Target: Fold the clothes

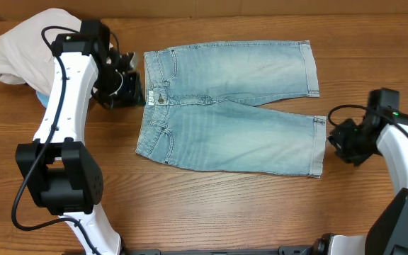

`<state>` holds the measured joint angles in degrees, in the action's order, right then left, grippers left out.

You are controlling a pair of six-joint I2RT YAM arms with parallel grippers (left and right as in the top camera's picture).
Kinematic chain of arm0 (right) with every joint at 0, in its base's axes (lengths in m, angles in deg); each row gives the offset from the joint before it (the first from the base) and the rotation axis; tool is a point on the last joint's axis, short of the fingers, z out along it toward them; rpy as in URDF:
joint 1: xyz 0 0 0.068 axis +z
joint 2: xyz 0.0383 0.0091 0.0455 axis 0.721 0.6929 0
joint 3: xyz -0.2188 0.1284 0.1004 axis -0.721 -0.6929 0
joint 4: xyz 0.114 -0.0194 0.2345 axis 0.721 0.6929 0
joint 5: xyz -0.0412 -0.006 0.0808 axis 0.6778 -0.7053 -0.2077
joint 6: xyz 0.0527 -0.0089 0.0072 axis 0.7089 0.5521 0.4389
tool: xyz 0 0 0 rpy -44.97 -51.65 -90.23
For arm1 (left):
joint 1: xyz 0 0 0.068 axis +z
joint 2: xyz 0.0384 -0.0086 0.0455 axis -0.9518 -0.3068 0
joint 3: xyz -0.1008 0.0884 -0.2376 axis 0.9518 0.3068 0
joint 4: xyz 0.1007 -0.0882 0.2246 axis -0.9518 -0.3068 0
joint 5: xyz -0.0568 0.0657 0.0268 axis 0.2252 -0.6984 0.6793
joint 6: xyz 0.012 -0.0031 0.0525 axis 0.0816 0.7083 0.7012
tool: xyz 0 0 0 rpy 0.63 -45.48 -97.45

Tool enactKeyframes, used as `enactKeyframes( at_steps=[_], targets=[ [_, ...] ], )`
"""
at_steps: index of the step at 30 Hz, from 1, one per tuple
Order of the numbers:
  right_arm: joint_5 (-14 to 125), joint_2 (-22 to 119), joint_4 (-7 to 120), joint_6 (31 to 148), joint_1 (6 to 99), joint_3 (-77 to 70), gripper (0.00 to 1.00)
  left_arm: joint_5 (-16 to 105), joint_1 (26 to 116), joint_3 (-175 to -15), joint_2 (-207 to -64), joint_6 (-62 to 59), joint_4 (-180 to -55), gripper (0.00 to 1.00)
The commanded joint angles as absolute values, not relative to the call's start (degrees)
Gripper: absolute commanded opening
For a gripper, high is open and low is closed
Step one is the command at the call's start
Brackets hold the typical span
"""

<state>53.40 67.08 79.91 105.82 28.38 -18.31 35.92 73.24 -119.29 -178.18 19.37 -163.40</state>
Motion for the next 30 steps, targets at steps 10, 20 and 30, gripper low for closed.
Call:
enactKeyframes(
  at_steps=[10, 20, 30],
  targets=[
    [51.28, 66.38, 86.84, 102.1, 29.95, -22.55, 0.71, 29.89, 72.86, -117.65, -177.5, 17.64, -167.83, 0.38],
    [50.78, 66.38, 74.32, 107.87, 29.78, -35.03, 0.45, 25.69, 72.86, -112.29, -177.5, 14.39, -165.76, 0.69],
    [50.67, 66.38, 70.06, 107.83, 29.78, -35.75, 0.11, 25.73, 72.86, -102.09, -177.5, 13.4, -158.87, 0.65]
  ],
)
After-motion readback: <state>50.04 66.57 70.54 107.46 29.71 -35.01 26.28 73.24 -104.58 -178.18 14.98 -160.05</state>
